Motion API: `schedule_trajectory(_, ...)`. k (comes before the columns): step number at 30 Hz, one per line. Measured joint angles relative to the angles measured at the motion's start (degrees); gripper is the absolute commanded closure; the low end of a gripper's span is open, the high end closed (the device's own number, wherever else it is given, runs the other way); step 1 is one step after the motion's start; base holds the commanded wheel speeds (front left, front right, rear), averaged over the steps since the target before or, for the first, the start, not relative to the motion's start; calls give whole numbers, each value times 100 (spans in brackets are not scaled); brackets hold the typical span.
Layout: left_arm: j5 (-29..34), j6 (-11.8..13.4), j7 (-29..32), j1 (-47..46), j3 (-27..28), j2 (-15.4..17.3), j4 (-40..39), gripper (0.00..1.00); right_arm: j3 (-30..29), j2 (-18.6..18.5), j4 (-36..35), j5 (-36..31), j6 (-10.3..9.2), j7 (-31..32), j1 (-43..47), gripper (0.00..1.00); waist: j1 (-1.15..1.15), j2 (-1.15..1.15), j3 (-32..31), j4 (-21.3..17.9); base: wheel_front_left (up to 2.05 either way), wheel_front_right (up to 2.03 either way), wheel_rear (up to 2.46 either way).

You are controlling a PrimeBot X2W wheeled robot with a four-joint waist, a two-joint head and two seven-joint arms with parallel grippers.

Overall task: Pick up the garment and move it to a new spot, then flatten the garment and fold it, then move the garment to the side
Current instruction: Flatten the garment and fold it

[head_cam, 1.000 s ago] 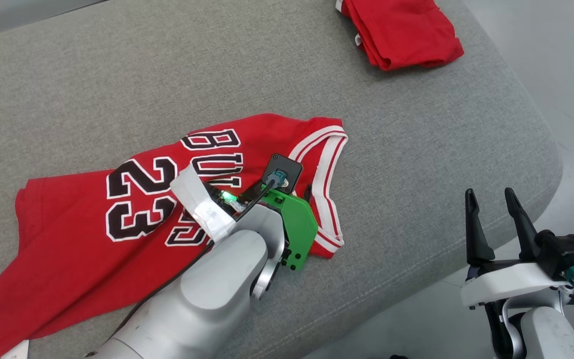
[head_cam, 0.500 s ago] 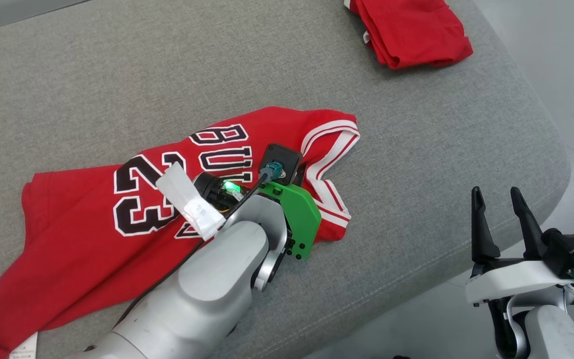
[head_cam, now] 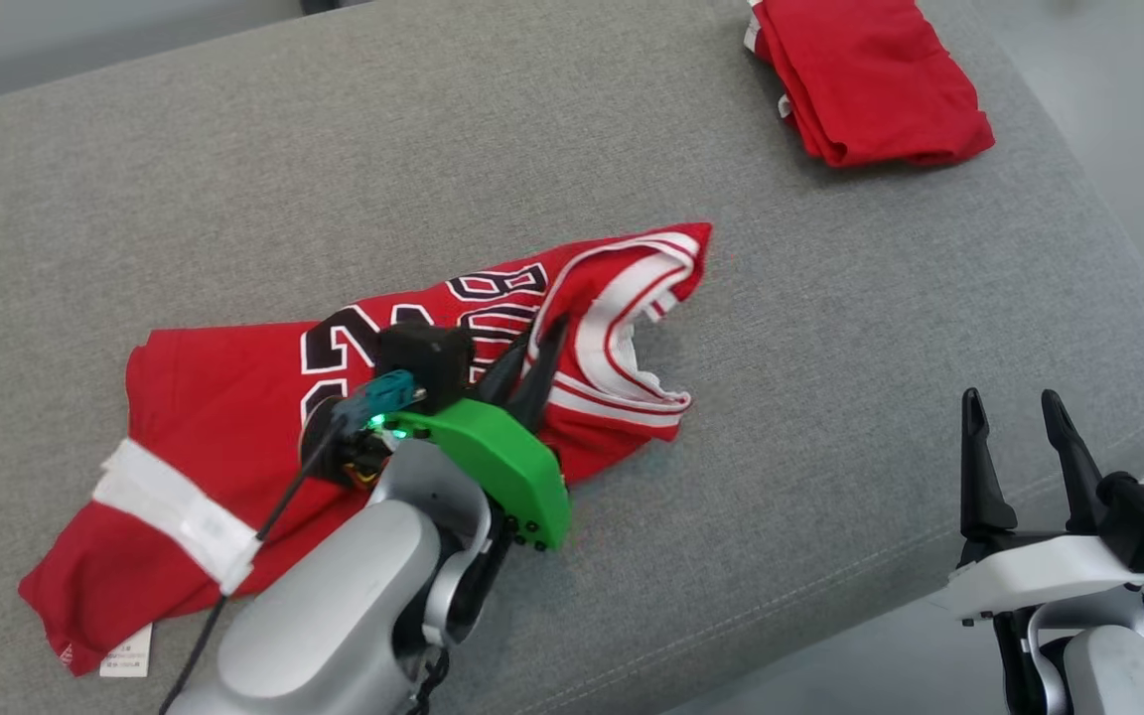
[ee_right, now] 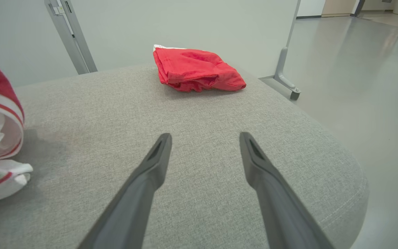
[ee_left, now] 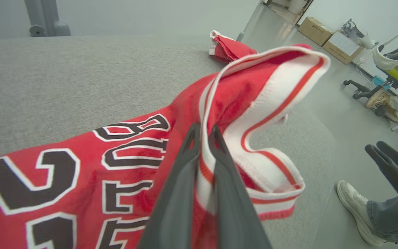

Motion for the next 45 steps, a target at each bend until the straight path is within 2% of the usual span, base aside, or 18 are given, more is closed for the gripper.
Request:
schedule_trajectory(5, -177, 341, -105, 385, 413, 524, -665, 100, -2, -1, -27, -102, 0, 0, 62, 0, 0, 0, -89, 194, 0, 0, 0)
schedule_trajectory(11, -185, 632, -267, 307, 843, 764, -748, 100, 67, 2, -30, -234, 0, 0, 52, 0, 0, 0, -198, 305, 0, 0, 0)
schedule_trajectory(14, -204, 664, -277, 211, 959, 797, -603, 100, 52, 2, -34, -305, 0, -1, 53, 0, 0, 0, -242, 297, 0, 0, 0)
schedule_trajectory(18, -146, 613, -276, -44, 967, 812, 44, 100, 40, 0, -36, -350, 0, -1, 63, 0, 0, 0, -255, 254, 0, 0, 0)
schedule_trajectory(24, 276, 558, -438, -726, 822, 773, 1652, 100, 197, 1, -7, -392, 0, 0, 42, 0, 0, 0, -206, 150, 0, 0, 0)
schedule_trajectory(26, 385, 487, -595, -908, 786, 697, 2119, 100, 225, 1, -5, -391, 0, 0, 27, 0, 0, 1, -184, 103, 0, 0, 0)
schedule_trajectory(30, 424, 143, -868, -1117, 693, 441, 2902, 100, 244, 1, 27, -388, 0, 0, 31, 0, 0, 1, -129, 44, 0, 0, 0)
schedule_trajectory(31, 415, 82, -909, -1158, 681, 371, 3076, 87, 245, 1, 40, -387, 0, -1, 33, 0, 0, 0, -117, 36, 0, 0, 0)
schedule_trajectory(32, 425, 29, -944, -1198, 641, 302, 3248, 55, 245, 1, 45, -387, 0, 0, 34, 0, 0, 1, -107, 29, 0, 0, 0)
schedule_trajectory(33, 428, -30, -948, -1227, 602, 236, 3389, 15, 241, 1, 47, -386, 0, 0, 34, 0, 0, 1, -101, 27, 0, 0, 0)
schedule_trajectory(34, 427, -74, -973, -1250, 584, 162, 3522, 0, 234, 1, 51, -385, 0, 0, 34, 0, 0, 1, -99, 30, 0, 0, 0)
schedule_trajectory(40, 427, -145, -1109, -1419, 538, -74, 4032, 0, 221, 2, 53, -327, 0, 0, 37, 0, 0, 1, -126, 121, 0, 0, 0)
schedule_trajectory(45, 425, -179, -1082, -1400, 459, -182, 3893, 0, 209, 1, 76, -298, 0, 0, 135, 0, 0, 1, -260, 248, 0, 0, 0)
